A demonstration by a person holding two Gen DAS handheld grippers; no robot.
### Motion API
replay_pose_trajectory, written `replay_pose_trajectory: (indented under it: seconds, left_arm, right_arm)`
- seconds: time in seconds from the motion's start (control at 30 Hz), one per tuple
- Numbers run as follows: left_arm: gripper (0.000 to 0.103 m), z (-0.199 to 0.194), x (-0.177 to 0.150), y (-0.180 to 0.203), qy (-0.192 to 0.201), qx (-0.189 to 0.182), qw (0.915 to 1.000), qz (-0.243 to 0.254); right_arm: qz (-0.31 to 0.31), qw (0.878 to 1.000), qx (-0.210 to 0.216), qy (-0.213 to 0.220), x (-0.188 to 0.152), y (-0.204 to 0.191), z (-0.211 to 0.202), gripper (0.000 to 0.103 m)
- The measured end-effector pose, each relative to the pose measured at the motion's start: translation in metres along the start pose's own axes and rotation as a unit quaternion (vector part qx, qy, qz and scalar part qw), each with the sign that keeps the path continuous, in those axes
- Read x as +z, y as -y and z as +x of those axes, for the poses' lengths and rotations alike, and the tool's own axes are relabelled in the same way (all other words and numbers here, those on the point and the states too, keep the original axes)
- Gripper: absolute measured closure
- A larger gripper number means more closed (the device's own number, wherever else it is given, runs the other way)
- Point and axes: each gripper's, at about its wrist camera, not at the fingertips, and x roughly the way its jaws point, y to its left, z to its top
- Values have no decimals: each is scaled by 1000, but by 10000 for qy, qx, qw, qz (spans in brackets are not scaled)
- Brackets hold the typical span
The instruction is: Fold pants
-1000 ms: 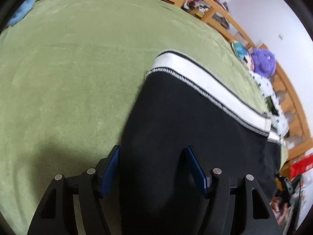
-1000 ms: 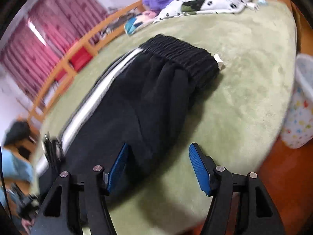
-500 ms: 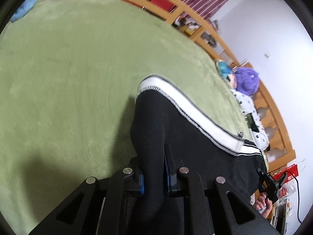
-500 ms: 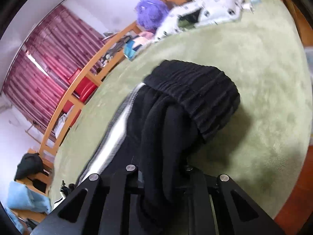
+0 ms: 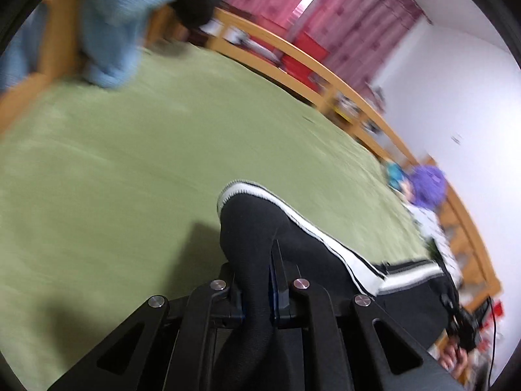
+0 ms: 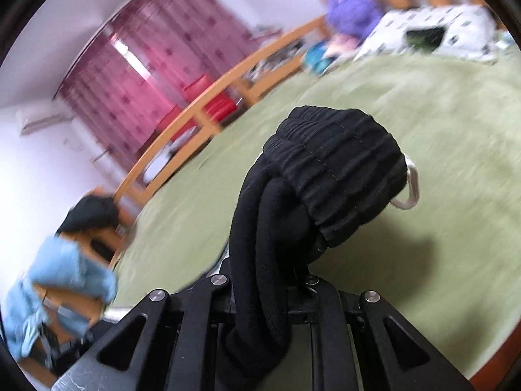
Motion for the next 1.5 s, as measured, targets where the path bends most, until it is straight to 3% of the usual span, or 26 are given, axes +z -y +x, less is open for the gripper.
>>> replay_pose_trajectory:
  seconds: [0.1,0.17,0.2,0.23,0.3,0.33,0.4,0.57,0.77,0.83,0.93,1.07,1.2,1.4,1.43,1.5]
  left_arm:
    - [92,-4,6,-15,-142,493,9982,296]
    - [88,9,-2,-21,-557,736,9948,439]
    - [86,16,-8,-18,-655,951,9920,516]
    - [82,20,-13,-18,-726,1124,9892,601]
    - [63,27,-28,-14,-853,1367,9840,760]
    - [58,23,-33,-18,-816,1402,9839,756]
    - [41,14,-42,-19,-666,1280,9873,671]
    - [32,-16,-59,-28,-492,1029,9922,501]
    - [31,-49,-68,-35,-386,886,9950,262]
    - [28,-61,-74,-39,-345,757,9964,156]
    - [26,-72,-85,-44,-405,416,9983,-19]
    - [26,-78,-99,-45,-410,507,9978,97]
    - [26,-79,-106,-56,-496,322,9982,-62]
    - [26,-74,-102,-67,-537,179,9981,-244]
    - [26,-74,-101,-67,-543,153,9981,-260]
    - [26,-74,-97,-69,-526,121,9982,-272]
  right_arm:
    - [-45,9981,86,-614,-40,-9,27,81]
    - [-7,9959,-61,-905,-58,-5,38,65]
    - [82,9949,-129,-997,-65,1,39,53]
    - [157,9937,-107,-1102,-69,8,38,51]
    - [240,9904,-193,-1348,-75,21,27,51]
    - [217,9901,-286,-1356,-76,23,22,51]
    - [21,9907,-466,-1277,-80,26,1,51]
    - [-1205,9846,-744,-1026,-89,-25,-42,51]
    - [-2219,9651,72,-1387,-124,-117,-17,52]
    - [-2447,9544,453,-1648,-147,-149,2,61]
    - [-2678,9376,971,-1994,-178,-192,28,63]
    - [-2687,9221,1230,-2496,-207,-223,61,63]
    - [-2802,9127,798,-2864,-231,-230,86,63]
    - [-2951,9049,522,-3022,-247,-232,84,62]
    - [-2978,9012,465,-3114,-251,-235,89,66]
    - [-2860,9030,590,-3150,-252,-237,91,87]
